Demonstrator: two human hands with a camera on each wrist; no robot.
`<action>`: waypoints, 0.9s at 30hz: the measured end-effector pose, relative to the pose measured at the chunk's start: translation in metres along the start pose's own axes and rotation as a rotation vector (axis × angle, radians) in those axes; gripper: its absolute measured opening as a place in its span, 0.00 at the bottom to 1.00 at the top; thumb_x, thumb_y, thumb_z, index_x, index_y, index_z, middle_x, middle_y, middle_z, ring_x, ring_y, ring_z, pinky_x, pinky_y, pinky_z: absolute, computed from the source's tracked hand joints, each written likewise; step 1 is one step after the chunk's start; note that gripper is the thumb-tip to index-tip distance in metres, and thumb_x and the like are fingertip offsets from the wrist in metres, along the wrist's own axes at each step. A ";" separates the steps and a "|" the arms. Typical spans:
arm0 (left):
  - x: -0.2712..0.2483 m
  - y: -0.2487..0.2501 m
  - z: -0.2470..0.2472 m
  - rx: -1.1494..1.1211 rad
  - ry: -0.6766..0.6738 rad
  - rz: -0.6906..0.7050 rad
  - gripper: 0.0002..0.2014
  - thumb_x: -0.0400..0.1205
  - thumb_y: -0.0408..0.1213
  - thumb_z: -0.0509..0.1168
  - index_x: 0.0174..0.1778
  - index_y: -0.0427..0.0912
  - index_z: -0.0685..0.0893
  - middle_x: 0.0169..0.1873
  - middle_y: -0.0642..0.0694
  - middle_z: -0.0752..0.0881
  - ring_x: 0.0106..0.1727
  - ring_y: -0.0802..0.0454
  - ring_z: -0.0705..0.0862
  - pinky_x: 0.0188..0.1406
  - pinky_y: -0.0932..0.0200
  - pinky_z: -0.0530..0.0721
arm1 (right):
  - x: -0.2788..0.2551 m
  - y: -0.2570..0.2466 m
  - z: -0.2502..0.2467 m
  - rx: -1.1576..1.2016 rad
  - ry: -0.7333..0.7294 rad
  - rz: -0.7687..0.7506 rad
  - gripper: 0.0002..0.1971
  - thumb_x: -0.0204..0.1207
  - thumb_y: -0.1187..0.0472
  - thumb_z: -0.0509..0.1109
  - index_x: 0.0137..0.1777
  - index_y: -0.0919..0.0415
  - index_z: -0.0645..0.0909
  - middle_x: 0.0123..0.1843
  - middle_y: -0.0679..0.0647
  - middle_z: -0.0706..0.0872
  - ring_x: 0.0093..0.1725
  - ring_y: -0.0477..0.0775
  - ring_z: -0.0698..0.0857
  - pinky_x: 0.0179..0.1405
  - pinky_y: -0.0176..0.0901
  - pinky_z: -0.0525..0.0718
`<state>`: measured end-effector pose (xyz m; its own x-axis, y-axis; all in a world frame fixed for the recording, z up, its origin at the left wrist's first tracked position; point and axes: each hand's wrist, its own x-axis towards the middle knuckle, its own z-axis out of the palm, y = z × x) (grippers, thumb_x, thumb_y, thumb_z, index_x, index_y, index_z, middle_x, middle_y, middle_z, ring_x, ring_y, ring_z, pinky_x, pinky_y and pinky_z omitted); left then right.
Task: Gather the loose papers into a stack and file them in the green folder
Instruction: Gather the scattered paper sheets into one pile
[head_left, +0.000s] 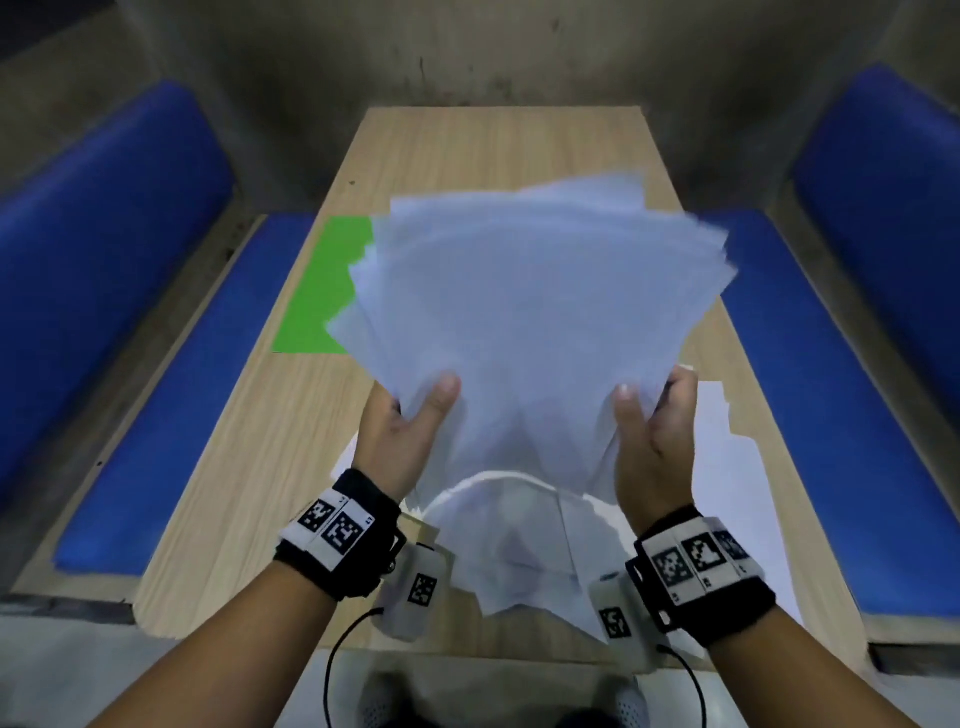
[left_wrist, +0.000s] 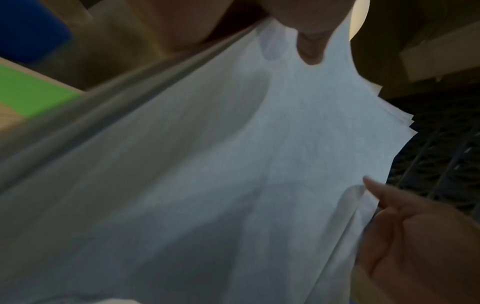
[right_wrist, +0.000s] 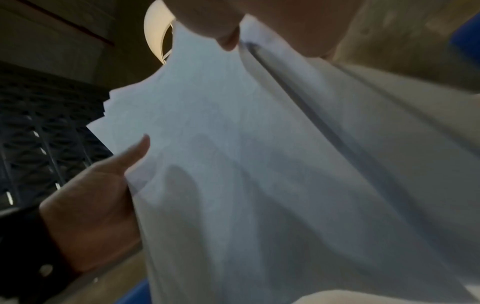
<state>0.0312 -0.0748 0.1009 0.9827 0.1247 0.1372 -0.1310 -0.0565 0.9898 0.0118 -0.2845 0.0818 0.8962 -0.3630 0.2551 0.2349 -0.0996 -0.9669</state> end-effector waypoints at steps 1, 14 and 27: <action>-0.003 -0.005 -0.001 -0.022 -0.024 -0.027 0.13 0.74 0.41 0.71 0.55 0.47 0.84 0.49 0.57 0.91 0.56 0.61 0.87 0.54 0.66 0.83 | -0.005 0.005 0.000 0.005 -0.037 0.029 0.14 0.77 0.56 0.64 0.60 0.46 0.69 0.55 0.38 0.81 0.55 0.34 0.82 0.55 0.33 0.80; 0.004 -0.044 -0.003 0.177 -0.008 -0.195 0.06 0.78 0.37 0.69 0.34 0.49 0.85 0.24 0.62 0.88 0.27 0.71 0.82 0.30 0.73 0.79 | -0.018 0.041 -0.001 -0.071 -0.163 0.138 0.25 0.74 0.60 0.72 0.67 0.57 0.65 0.59 0.37 0.77 0.55 0.22 0.79 0.52 0.20 0.77; -0.026 -0.094 -0.089 0.434 0.242 -0.609 0.17 0.81 0.32 0.65 0.64 0.27 0.78 0.49 0.34 0.82 0.48 0.39 0.79 0.48 0.49 0.73 | -0.006 0.092 -0.096 -1.243 -0.285 0.790 0.51 0.58 0.34 0.76 0.76 0.58 0.59 0.75 0.60 0.65 0.76 0.65 0.64 0.66 0.65 0.68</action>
<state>0.0065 0.0151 0.0082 0.8024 0.4675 -0.3709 0.5337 -0.2842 0.7965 -0.0080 -0.3809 -0.0086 0.7114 -0.5244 -0.4678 -0.6613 -0.7248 -0.1933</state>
